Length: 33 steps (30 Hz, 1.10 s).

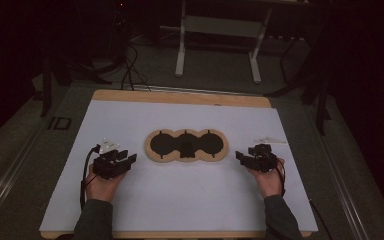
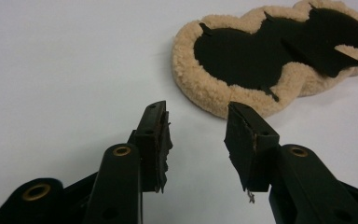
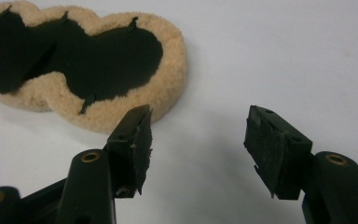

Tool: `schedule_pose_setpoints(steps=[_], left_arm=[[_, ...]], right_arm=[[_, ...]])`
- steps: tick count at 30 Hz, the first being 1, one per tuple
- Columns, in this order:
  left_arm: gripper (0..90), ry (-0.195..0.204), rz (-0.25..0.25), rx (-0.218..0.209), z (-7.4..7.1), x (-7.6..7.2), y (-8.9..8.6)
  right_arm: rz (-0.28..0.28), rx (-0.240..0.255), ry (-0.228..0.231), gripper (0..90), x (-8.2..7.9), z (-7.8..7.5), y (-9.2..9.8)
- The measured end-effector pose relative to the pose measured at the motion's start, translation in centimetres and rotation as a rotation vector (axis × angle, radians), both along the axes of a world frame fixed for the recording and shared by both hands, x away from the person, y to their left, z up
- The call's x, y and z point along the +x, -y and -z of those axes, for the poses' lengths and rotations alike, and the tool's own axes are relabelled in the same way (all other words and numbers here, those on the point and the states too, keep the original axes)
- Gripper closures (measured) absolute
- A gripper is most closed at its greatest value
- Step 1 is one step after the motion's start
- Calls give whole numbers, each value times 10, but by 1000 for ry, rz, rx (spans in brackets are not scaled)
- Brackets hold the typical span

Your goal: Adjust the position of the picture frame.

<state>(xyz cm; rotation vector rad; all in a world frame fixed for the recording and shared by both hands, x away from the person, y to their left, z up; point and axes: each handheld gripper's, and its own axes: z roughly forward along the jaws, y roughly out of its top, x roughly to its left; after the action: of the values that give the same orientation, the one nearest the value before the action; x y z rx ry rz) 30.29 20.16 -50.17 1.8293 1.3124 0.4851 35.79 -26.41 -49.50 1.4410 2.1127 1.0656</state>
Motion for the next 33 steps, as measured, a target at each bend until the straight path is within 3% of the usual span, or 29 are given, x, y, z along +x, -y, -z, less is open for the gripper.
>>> schedule_pose_setpoints(steps=[9,20,26,33], left_arm=[[557,12,-6,-9,3,6,4],[507,22,49,13,3,17,25],[546,6,49,-25,8,24,28],[543,-22,60,-13,9,39,33]], right_arm=[[-16,22,-13,403,7,3,-11],[-25,43,-30,402,19,7,-23],[-29,56,-51,401,25,10,-30],[-28,80,-74,392,34,15,-38]])
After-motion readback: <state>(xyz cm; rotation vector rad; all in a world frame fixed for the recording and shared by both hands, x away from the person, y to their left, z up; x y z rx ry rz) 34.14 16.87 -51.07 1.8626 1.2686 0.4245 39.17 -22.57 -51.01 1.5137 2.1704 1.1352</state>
